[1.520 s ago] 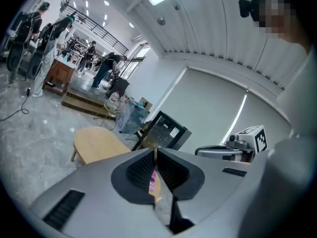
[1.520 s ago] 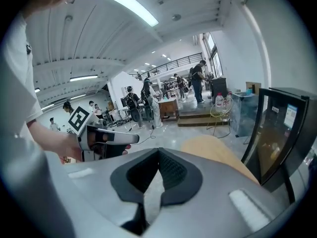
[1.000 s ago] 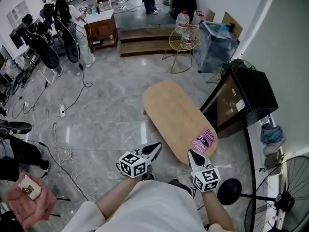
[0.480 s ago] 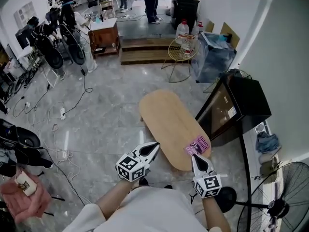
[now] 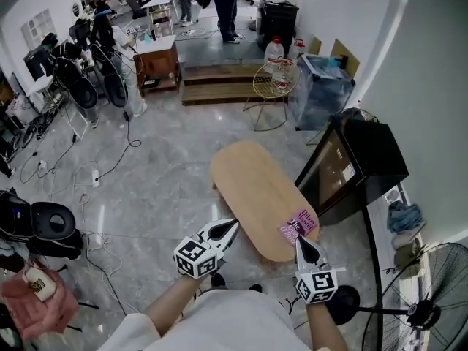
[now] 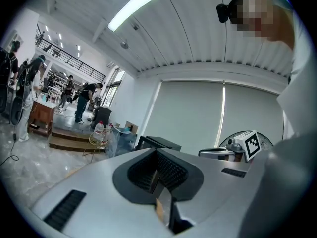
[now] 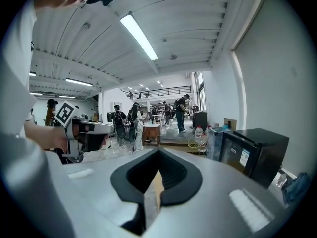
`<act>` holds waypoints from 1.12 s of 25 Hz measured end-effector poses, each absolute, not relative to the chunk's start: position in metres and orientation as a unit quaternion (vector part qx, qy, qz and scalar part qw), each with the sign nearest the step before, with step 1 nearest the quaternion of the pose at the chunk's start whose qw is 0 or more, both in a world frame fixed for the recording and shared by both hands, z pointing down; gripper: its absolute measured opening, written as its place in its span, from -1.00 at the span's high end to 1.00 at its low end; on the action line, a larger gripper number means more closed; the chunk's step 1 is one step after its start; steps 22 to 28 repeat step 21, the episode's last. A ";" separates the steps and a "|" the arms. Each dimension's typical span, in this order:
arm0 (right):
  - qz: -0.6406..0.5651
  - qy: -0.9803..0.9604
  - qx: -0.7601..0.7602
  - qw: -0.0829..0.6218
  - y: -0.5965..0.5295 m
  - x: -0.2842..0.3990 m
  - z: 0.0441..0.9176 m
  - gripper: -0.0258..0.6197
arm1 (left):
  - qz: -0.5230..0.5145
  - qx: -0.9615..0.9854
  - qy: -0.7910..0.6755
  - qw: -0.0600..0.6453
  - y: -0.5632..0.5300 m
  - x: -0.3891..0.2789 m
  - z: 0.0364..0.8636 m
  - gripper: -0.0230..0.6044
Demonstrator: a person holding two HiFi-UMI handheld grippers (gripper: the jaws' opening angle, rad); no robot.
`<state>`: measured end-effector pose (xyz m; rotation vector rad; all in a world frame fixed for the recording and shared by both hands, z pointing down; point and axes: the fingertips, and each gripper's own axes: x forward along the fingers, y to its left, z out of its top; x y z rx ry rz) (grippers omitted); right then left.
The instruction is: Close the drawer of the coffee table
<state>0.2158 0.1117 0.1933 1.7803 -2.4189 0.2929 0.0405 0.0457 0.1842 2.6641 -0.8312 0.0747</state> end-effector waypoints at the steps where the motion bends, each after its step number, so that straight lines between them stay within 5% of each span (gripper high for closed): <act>1: 0.096 -0.800 0.589 0.061 0.113 0.215 0.192 0.89 | 0.025 0.940 -0.293 0.174 0.047 0.039 0.183 0.90; 28: 0.077 -0.813 0.574 0.062 0.120 0.201 0.180 0.89 | 0.010 0.938 -0.297 0.178 0.053 0.030 0.179 0.91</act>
